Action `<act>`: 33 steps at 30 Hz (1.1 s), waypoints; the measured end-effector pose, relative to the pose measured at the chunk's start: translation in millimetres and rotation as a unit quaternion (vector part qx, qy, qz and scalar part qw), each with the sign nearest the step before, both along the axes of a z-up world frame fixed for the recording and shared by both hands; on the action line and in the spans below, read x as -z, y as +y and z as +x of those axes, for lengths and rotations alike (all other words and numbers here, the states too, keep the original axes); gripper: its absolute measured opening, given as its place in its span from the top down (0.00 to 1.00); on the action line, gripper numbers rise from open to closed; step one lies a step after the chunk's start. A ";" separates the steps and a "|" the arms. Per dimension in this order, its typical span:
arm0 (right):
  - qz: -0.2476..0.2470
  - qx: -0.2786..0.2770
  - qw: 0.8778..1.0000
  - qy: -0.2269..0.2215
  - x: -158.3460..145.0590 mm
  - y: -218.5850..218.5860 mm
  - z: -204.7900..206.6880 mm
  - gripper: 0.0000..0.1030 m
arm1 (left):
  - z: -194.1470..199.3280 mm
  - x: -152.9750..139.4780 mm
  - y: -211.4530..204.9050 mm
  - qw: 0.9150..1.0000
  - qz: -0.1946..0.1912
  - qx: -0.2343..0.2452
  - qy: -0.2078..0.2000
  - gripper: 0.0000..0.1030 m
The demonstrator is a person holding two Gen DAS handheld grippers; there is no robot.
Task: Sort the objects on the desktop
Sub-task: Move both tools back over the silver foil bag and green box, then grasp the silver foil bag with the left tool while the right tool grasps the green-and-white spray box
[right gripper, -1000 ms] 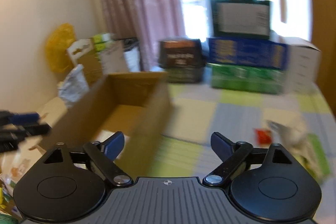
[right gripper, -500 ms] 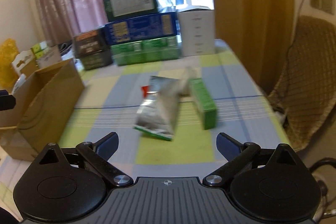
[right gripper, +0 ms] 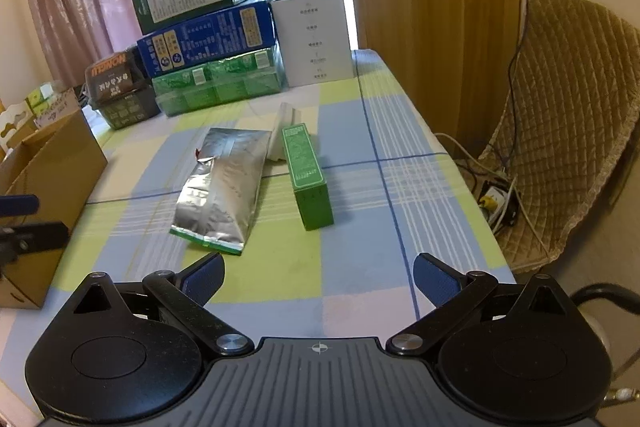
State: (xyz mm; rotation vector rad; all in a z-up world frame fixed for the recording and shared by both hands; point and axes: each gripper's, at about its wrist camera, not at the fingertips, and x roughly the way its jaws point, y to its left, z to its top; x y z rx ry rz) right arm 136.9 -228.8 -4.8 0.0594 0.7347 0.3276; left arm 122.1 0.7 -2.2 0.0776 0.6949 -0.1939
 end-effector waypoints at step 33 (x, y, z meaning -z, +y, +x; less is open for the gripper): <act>-0.064 -0.052 0.997 0.008 30.5 53.7 116.9 0.06 | 73.0 65.5 -0.8 0.998 0.012 -0.004 0.057 0.10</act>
